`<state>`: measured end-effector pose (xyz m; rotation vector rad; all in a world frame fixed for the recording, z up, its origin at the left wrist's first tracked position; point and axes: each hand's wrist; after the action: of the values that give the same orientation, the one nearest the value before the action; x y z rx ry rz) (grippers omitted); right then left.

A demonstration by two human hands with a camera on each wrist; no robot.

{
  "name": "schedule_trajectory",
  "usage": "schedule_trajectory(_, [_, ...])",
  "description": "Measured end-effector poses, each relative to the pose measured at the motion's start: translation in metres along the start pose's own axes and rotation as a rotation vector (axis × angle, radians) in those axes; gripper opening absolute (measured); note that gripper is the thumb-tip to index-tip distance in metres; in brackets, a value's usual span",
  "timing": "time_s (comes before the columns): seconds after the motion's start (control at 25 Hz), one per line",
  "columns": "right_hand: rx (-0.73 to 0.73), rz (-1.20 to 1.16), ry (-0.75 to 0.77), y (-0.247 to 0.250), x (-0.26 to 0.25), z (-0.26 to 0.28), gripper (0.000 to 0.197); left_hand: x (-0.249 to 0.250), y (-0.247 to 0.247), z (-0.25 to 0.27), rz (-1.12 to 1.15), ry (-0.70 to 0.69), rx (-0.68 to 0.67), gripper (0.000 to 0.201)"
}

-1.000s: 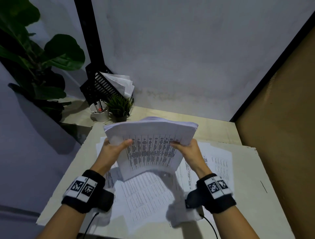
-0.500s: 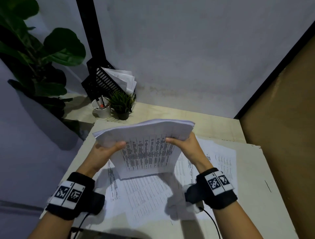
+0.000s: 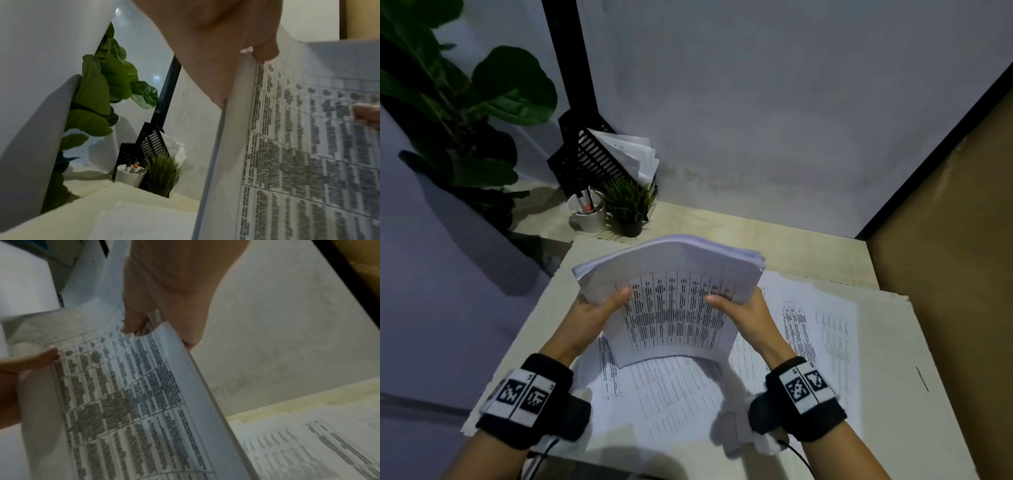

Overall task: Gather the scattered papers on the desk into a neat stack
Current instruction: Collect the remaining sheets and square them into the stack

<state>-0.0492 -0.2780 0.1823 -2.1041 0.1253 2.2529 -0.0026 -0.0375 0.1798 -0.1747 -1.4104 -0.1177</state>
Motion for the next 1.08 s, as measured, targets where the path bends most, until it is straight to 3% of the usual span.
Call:
schedule_trajectory(0.08, [0.049,-0.006,0.020,-0.005,-0.004,0.003,0.030,0.000,-0.002,0.005,0.016,-0.035,0.010,0.089])
schedule_trajectory(0.28, [0.026,-0.059,0.093,-0.004,-0.016,0.005,0.035,0.008,0.001,0.011,0.038,-0.104,0.029,0.082])
schedule_trajectory(0.52, [0.045,-0.043,0.023,-0.008,0.000,-0.003,0.045,0.000,0.003,0.009,0.006,-0.046,-0.007,0.081])
schedule_trajectory(0.76, [0.058,-0.002,-0.019,-0.010,0.002,-0.006,0.035,-0.003,0.005,0.000,-0.019,-0.045,-0.001,0.064])
schedule_trajectory(0.92, [0.088,0.068,-0.082,-0.012,-0.001,-0.004,0.016,-0.006,-0.001,-0.003,-0.025,-0.023,-0.042,0.081])
schedule_trajectory(1.0, [0.159,0.048,-0.062,-0.004,-0.018,-0.008,0.011,-0.002,-0.002,-0.006,-0.076,-0.027,-0.106,0.071])
schedule_trajectory(1.08, [0.228,-0.027,-0.015,0.009,-0.031,-0.013,0.011,0.000,-0.007,-0.007,-0.189,-0.027,-0.212,0.046])
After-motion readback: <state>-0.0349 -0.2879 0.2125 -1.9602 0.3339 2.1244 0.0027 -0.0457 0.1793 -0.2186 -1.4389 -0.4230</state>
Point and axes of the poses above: each hand's wrist, its own z-axis away from the middle knuckle, its own y-axis out of the back of the hand, x = y × z
